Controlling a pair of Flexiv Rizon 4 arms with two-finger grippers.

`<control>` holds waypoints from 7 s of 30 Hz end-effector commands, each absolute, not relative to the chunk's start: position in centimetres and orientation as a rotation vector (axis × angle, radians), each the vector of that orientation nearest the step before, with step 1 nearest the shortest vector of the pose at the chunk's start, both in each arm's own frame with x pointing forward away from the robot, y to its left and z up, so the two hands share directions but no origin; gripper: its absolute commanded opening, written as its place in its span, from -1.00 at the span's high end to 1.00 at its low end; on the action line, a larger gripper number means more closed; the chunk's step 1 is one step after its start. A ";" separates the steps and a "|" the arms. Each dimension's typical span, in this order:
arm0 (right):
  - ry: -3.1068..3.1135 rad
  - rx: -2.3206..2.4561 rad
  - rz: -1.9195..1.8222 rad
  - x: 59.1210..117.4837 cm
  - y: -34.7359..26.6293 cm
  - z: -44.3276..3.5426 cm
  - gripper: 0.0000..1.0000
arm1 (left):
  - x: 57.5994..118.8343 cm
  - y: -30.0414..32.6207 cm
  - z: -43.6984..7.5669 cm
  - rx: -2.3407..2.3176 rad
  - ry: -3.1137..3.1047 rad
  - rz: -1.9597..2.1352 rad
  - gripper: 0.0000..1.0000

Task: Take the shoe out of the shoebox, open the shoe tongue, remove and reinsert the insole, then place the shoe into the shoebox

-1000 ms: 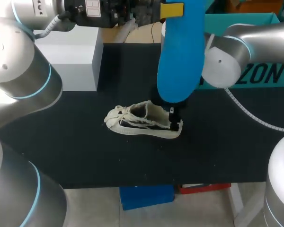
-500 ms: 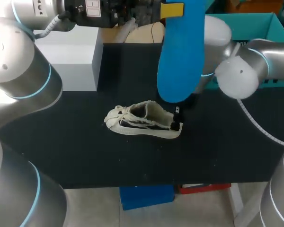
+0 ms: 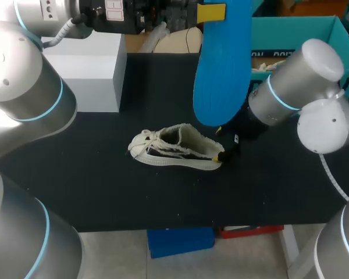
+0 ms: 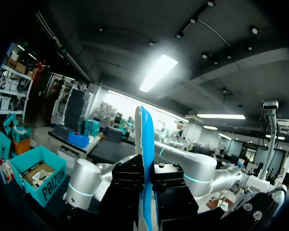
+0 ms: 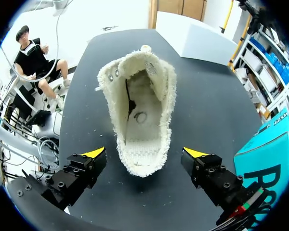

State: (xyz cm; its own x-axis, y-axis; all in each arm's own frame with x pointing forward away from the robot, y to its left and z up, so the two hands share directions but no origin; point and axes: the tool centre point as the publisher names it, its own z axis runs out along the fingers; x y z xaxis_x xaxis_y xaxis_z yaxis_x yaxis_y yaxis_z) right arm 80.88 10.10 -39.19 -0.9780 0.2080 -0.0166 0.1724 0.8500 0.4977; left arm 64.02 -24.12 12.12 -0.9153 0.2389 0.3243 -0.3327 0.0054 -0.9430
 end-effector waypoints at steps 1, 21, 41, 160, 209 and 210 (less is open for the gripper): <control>2.852 0.299 1.040 80.8 10.0 -40.1 -1.00 | 64.0 -24.3 12.1 0.099 -1.897 1.967 1.00; 2.748 0.348 1.264 80.3 9.1 -42.0 -1.00 | 64.0 -24.3 12.1 0.099 -1.897 1.967 1.00; 2.745 0.391 1.342 80.3 9.0 -43.0 -1.00 | 64.0 -24.3 12.1 0.099 -1.897 1.967 1.00; 2.246 2.094 0.086 85.1 13.7 -32.3 1.00 | 64.0 -24.3 12.1 0.099 -1.897 1.967 1.00; 1.935 2.288 0.034 84.7 13.0 -37.0 -1.00 | 64.0 -24.3 12.1 0.099 -1.897 1.967 1.00; 1.941 2.301 0.077 84.7 13.0 -36.5 -1.00 | 64.0 -24.3 12.1 0.099 -1.897 1.967 1.00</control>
